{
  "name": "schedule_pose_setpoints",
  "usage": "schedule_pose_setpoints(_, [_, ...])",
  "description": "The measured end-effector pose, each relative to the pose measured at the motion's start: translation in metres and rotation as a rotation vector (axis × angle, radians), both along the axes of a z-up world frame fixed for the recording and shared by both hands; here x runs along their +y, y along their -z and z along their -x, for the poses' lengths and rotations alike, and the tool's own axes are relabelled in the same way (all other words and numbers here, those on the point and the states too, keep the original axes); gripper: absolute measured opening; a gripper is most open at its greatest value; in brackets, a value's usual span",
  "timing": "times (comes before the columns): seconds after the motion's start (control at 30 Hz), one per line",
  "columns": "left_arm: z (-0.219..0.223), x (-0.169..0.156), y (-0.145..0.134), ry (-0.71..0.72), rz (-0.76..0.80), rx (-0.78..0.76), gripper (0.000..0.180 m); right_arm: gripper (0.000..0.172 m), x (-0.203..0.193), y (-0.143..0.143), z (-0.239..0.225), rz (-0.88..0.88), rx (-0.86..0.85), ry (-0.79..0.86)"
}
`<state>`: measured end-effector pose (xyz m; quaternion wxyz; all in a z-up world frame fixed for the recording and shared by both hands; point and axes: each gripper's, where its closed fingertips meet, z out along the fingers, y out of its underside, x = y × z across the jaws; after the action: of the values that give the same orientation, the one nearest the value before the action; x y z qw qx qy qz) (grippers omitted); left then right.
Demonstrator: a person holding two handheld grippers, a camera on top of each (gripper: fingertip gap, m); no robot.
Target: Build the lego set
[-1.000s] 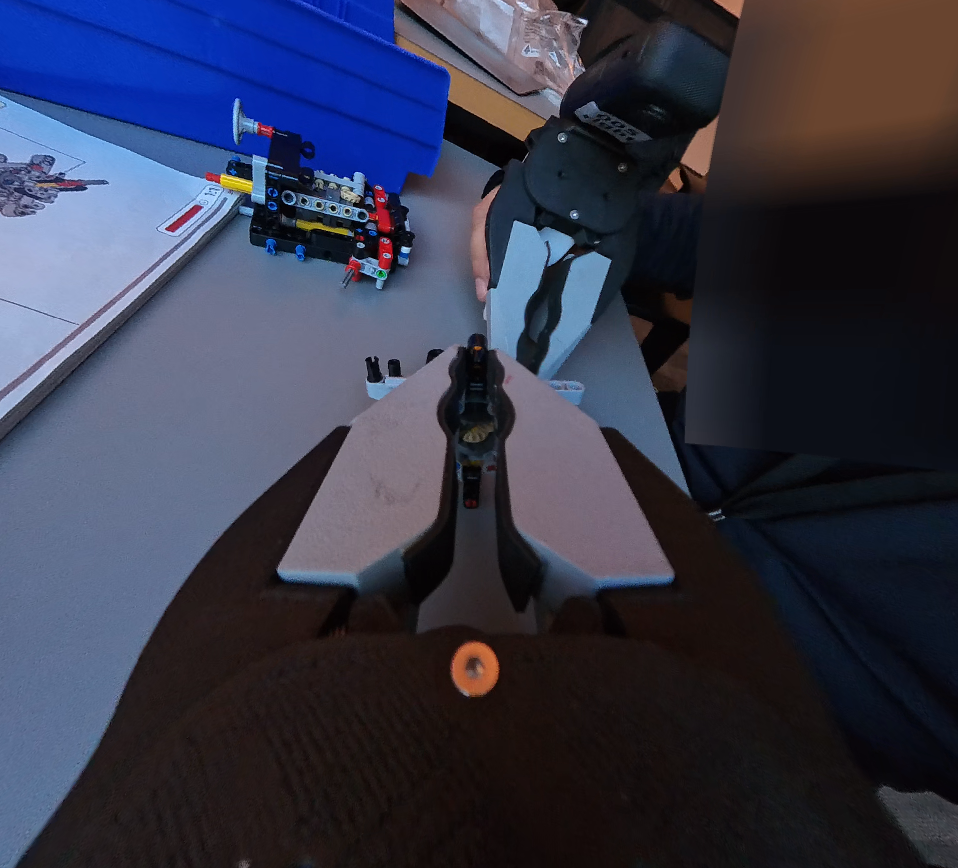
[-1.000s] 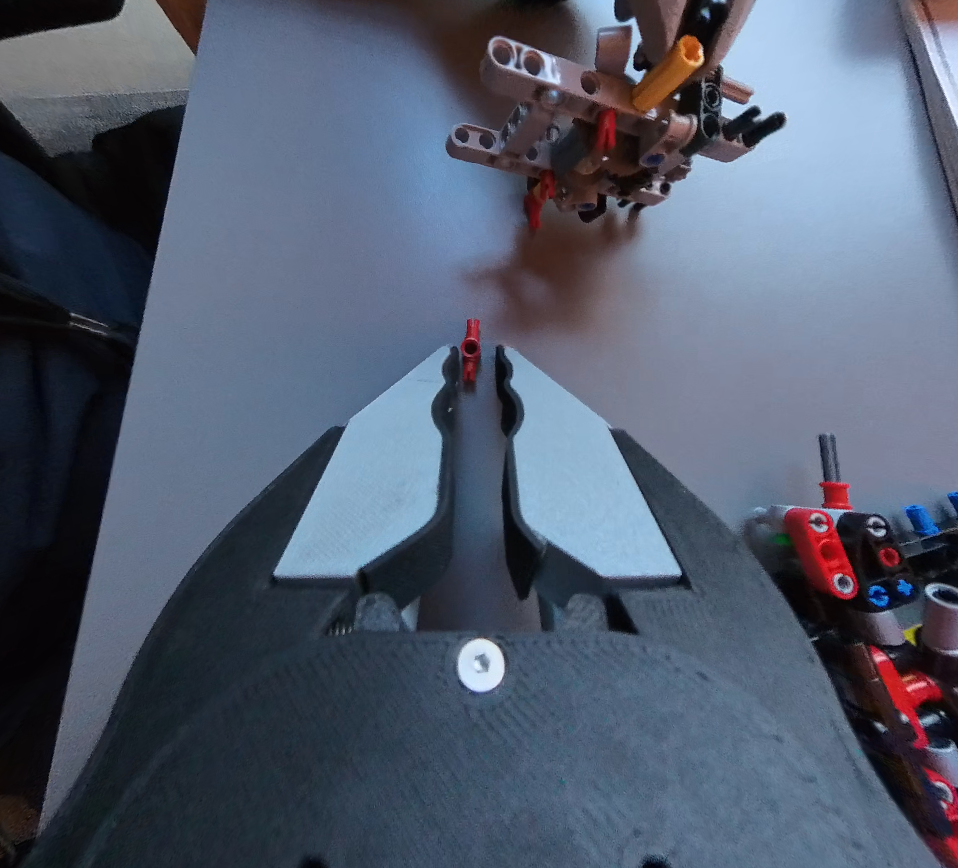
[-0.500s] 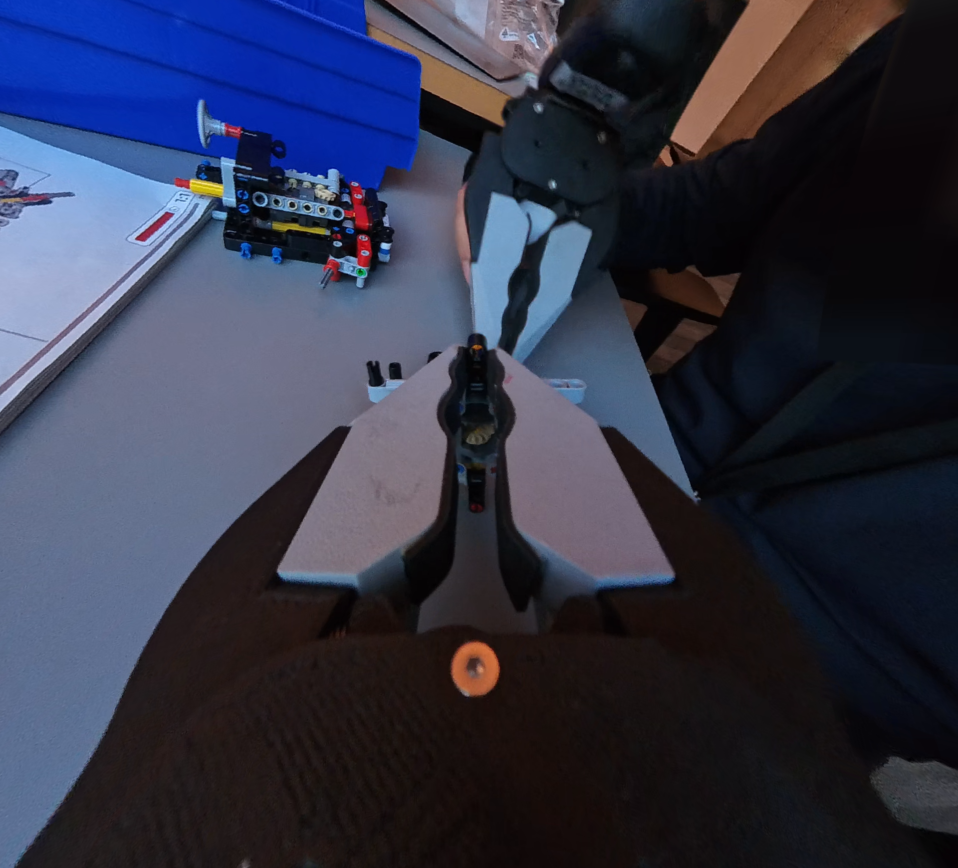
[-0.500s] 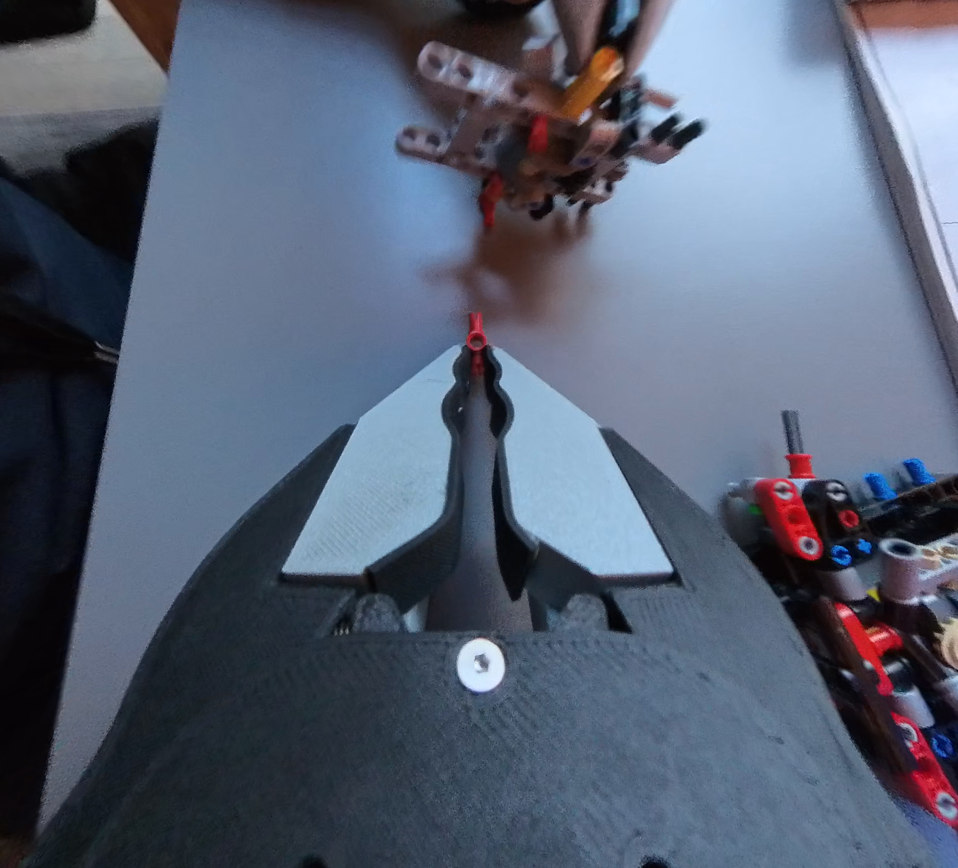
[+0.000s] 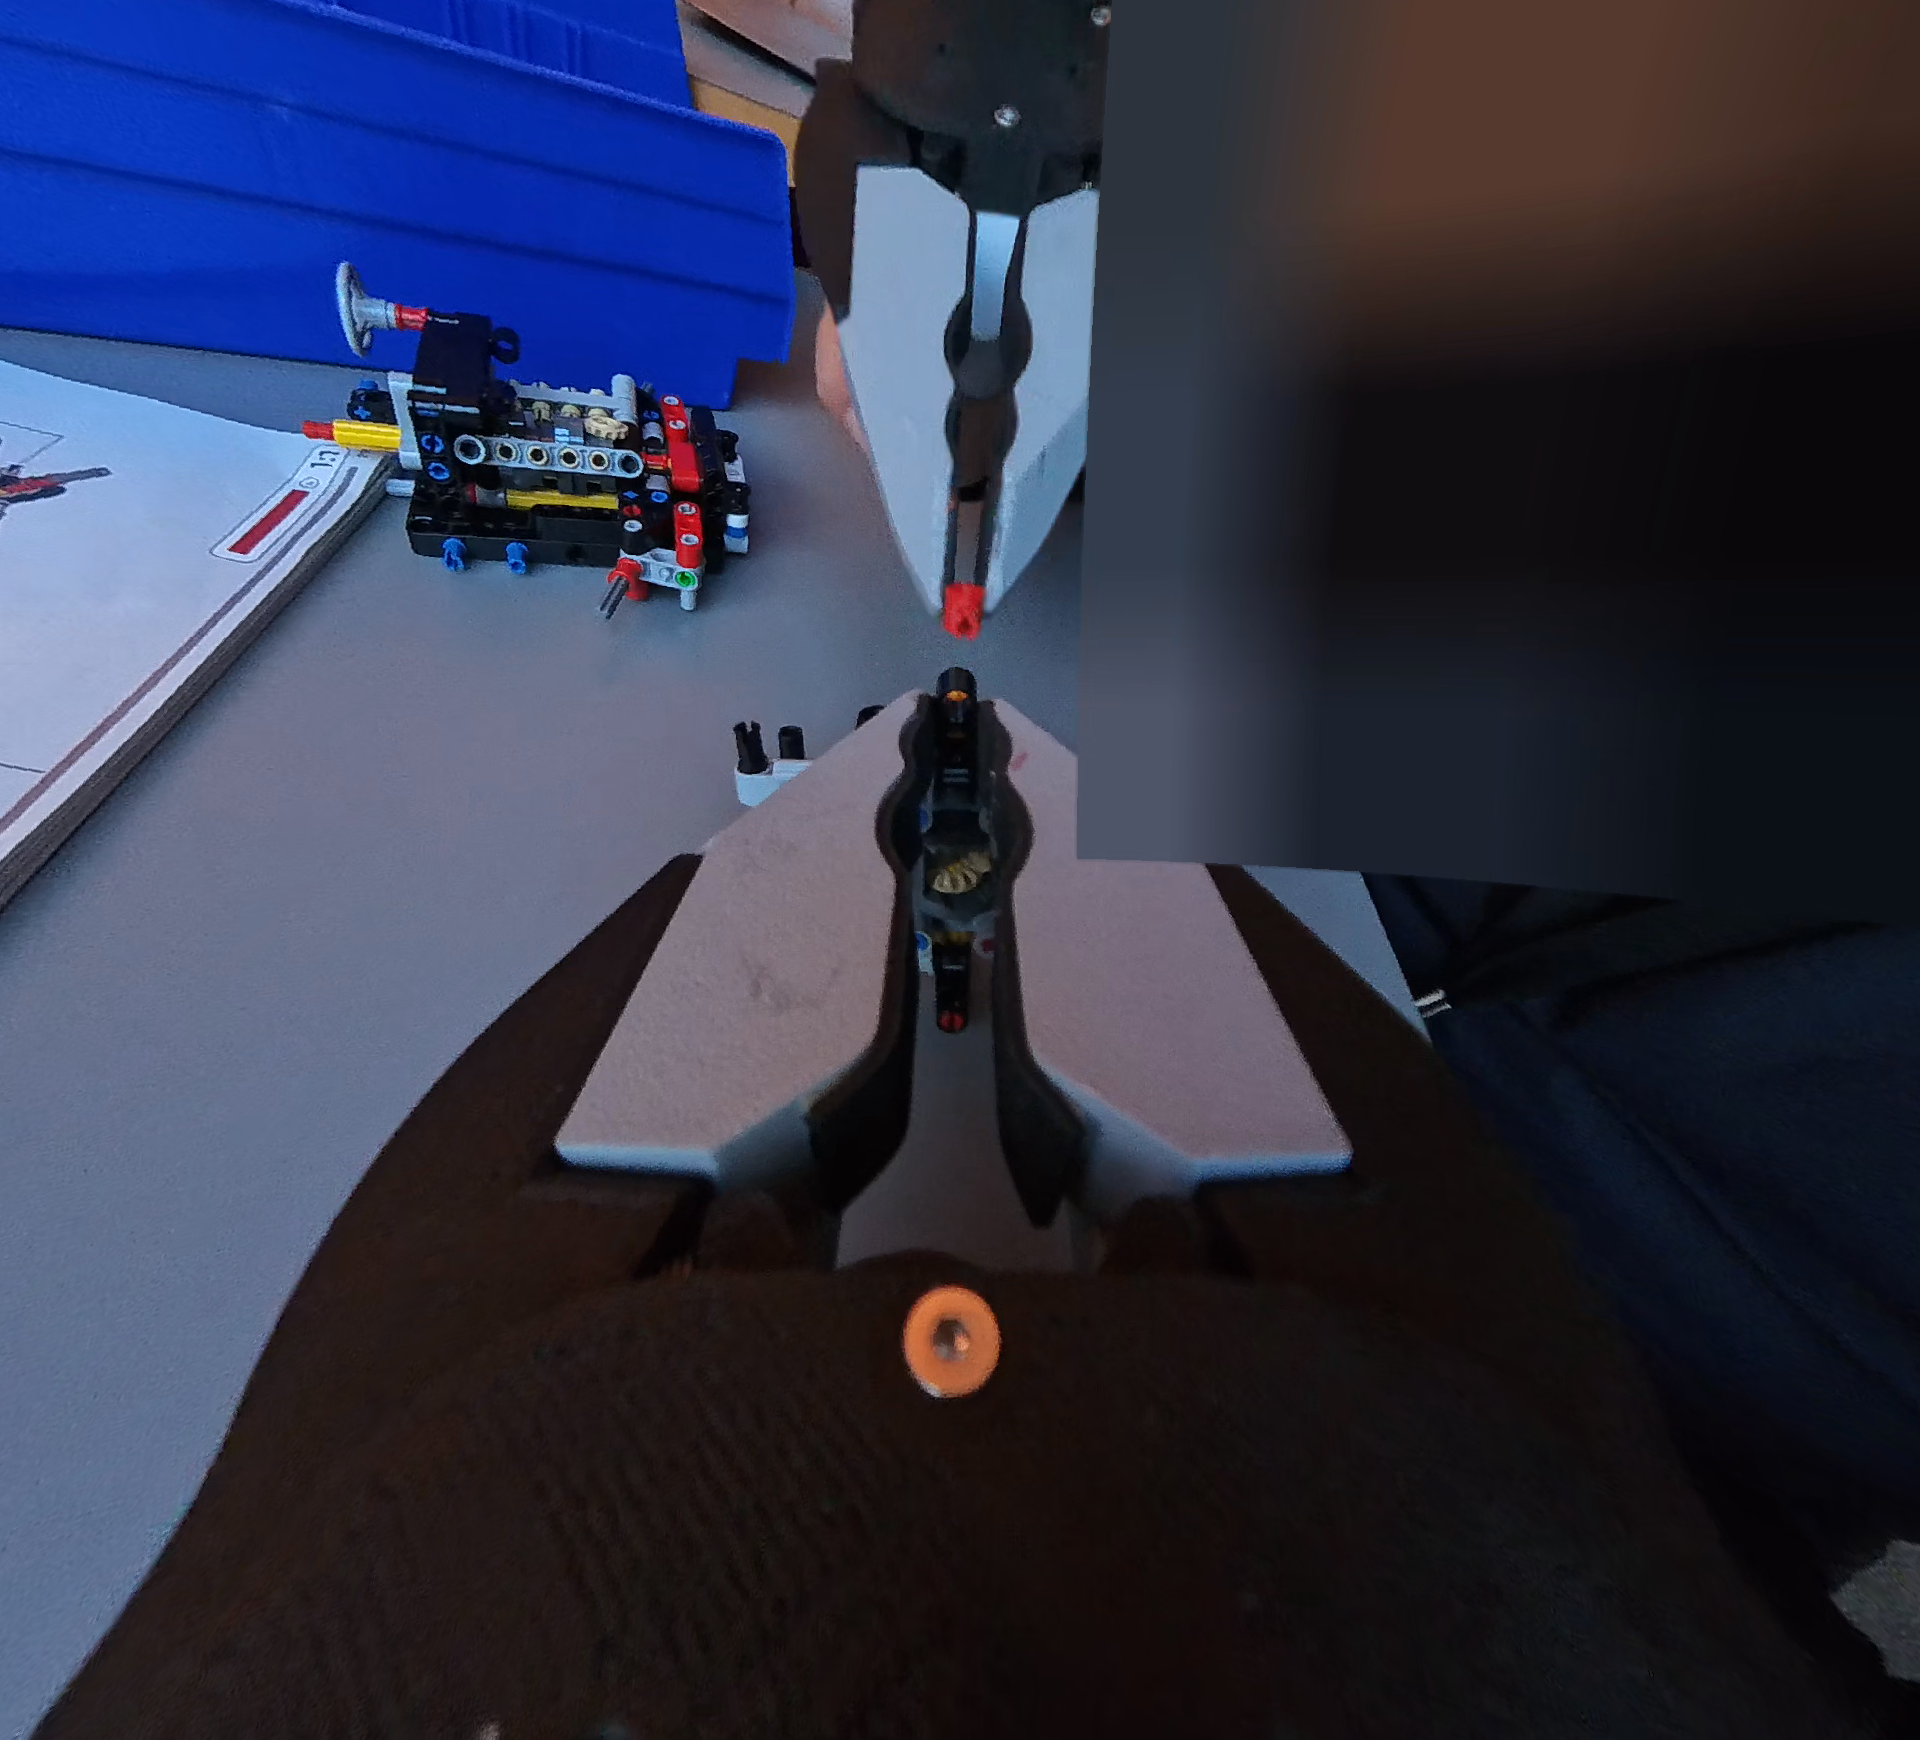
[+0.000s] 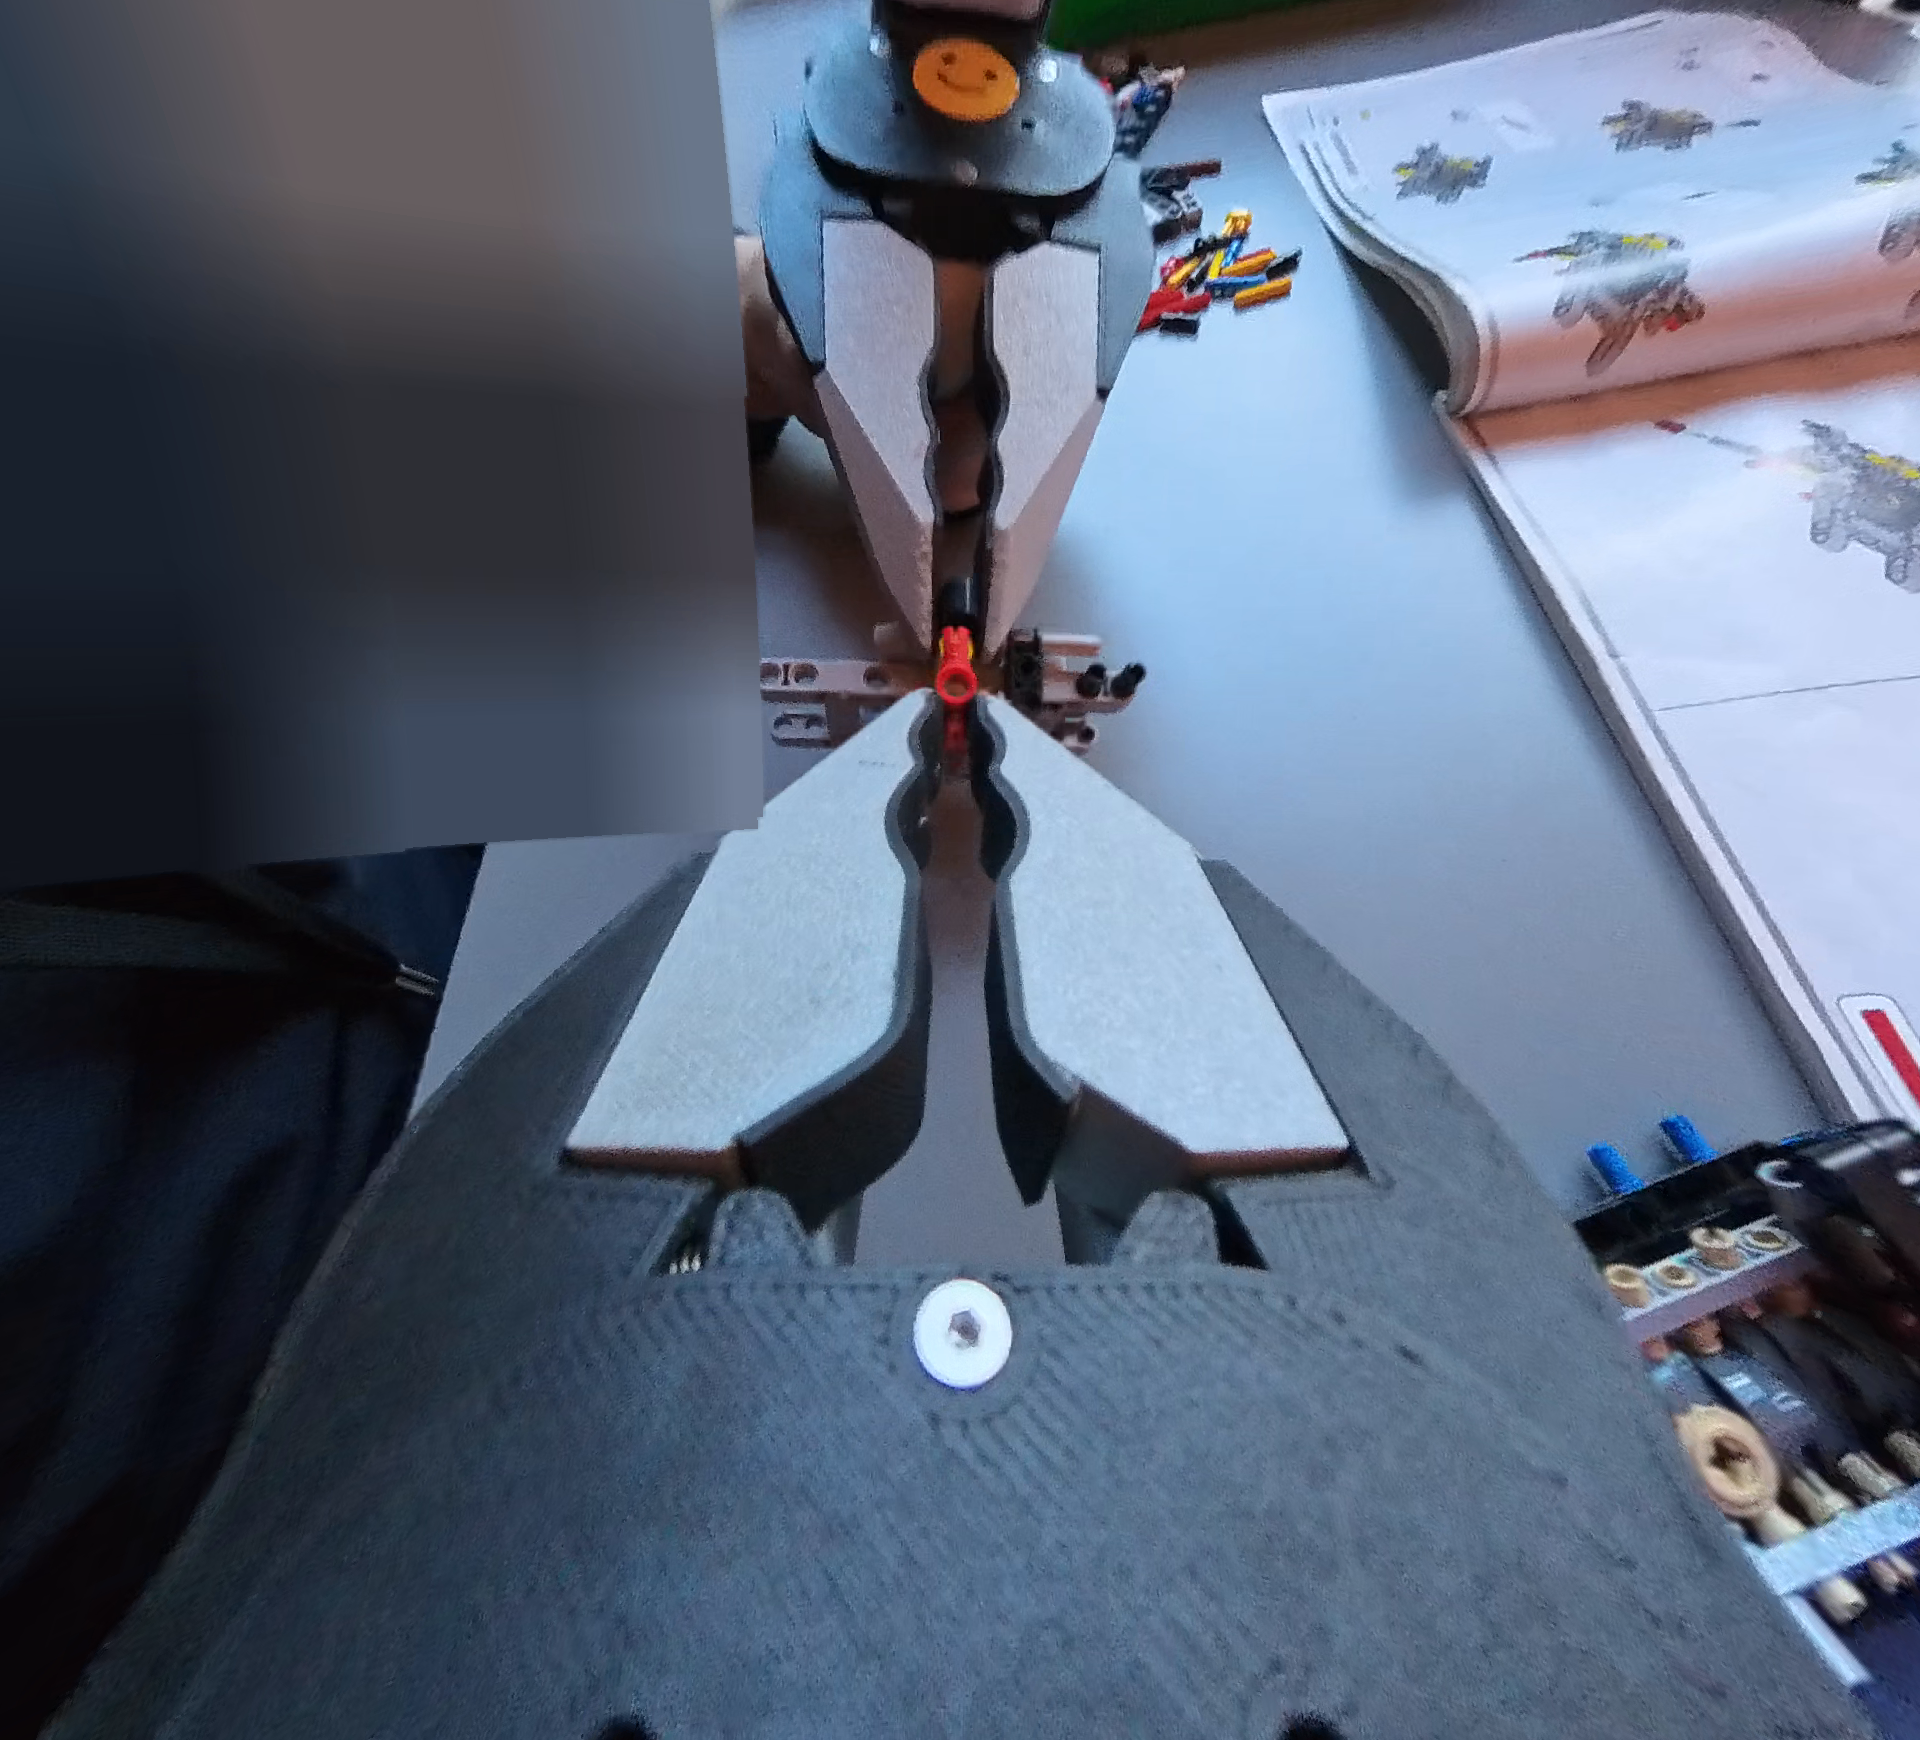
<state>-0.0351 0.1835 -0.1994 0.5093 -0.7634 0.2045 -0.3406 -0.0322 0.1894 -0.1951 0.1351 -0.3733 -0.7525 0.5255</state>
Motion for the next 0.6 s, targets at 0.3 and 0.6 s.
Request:
schedule_pose_setpoints(0.3, [-0.003,0.001,0.0,0.004,0.001,-0.01,0.005,0.001,-0.004,0.002,0.002,-0.042,-0.013,-0.009])
schedule_pose_setpoints(0.6, [-0.005,0.001,0.001,0.005,0.021,-0.02,0.005,0.001,-0.004,0.006,0.002,-0.073,-0.027,-0.015])
